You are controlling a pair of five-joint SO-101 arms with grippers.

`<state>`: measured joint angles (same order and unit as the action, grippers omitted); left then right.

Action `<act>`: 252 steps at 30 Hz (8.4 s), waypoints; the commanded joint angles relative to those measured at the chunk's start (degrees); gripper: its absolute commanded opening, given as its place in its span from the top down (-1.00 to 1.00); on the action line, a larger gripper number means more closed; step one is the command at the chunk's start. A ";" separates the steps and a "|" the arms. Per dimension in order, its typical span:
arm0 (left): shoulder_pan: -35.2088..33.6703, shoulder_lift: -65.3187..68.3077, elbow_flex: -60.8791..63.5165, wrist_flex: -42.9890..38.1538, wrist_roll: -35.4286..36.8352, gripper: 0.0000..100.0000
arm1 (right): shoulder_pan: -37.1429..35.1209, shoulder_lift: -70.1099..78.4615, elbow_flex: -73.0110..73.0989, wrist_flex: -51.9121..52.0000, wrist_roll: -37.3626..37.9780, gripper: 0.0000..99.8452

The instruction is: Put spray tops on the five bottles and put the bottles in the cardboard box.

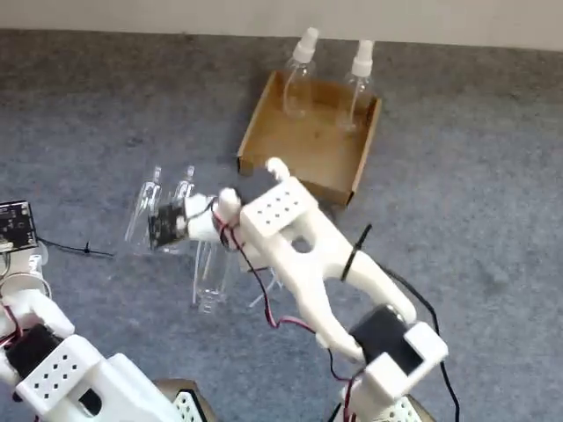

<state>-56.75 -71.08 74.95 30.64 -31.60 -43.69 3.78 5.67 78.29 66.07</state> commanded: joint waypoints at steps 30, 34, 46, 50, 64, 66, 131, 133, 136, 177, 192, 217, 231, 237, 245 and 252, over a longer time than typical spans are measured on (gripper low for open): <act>-0.57 -0.04 1.63 -0.97 -0.53 0.32 | -8.04 -0.75 20.18 -16.04 1.14 0.98; -0.48 -0.04 1.63 -0.97 -0.44 0.32 | -7.69 -0.84 14.73 -6.20 0.88 0.98; 5.58 -0.22 1.10 9.05 -0.44 0.32 | -2.15 -19.03 -8.57 14.90 -25.85 0.99; 15.25 -0.04 -1.27 18.99 -0.09 0.32 | 11.21 -21.85 -12.53 21.93 -31.47 0.99; 54.64 9.45 -25.10 40.70 20.84 0.54 | 63.16 -12.00 -0.66 2.68 -28.04 0.99; 57.54 17.36 -28.00 38.86 23.12 0.54 | 65.19 -6.11 2.42 -1.54 -28.04 0.99; 81.27 89.01 -67.82 39.30 41.14 0.90 | 75.65 19.30 3.21 -11.12 -27.69 0.61; 81.36 89.01 -66.59 39.82 39.91 0.90 | 75.47 18.77 3.21 -11.12 -27.69 0.61; 81.27 87.43 -61.32 37.80 38.68 0.90 | 75.30 15.43 3.38 -11.12 -27.87 0.61; 74.59 68.97 -42.95 27.16 35.43 0.90 | 67.74 25.54 -28.62 8.22 -37.01 0.34; 74.68 68.97 -42.33 26.20 35.52 0.89 | 68.26 35.03 -32.22 8.31 -34.20 0.57; 74.33 68.70 -42.33 26.29 35.52 0.89 | 67.47 30.64 -50.24 20.00 -34.29 0.99; 72.84 48.84 -46.29 30.77 35.25 0.90 | 48.48 0.75 -54.55 22.90 -51.96 0.99; 67.21 34.68 -63.69 41.41 31.91 0.90 | 36.18 -17.10 -34.07 17.63 -56.35 0.99; 66.68 33.63 -83.56 45.63 31.91 0.90 | 16.04 -38.81 11.30 -20.79 -61.63 0.99; 67.03 33.63 -87.60 36.04 35.60 0.90 | 10.95 -50.33 39.43 -42.95 -61.19 0.99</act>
<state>10.42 -36.53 -10.24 72.40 1.80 -31.65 -41.76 37.67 42.86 4.97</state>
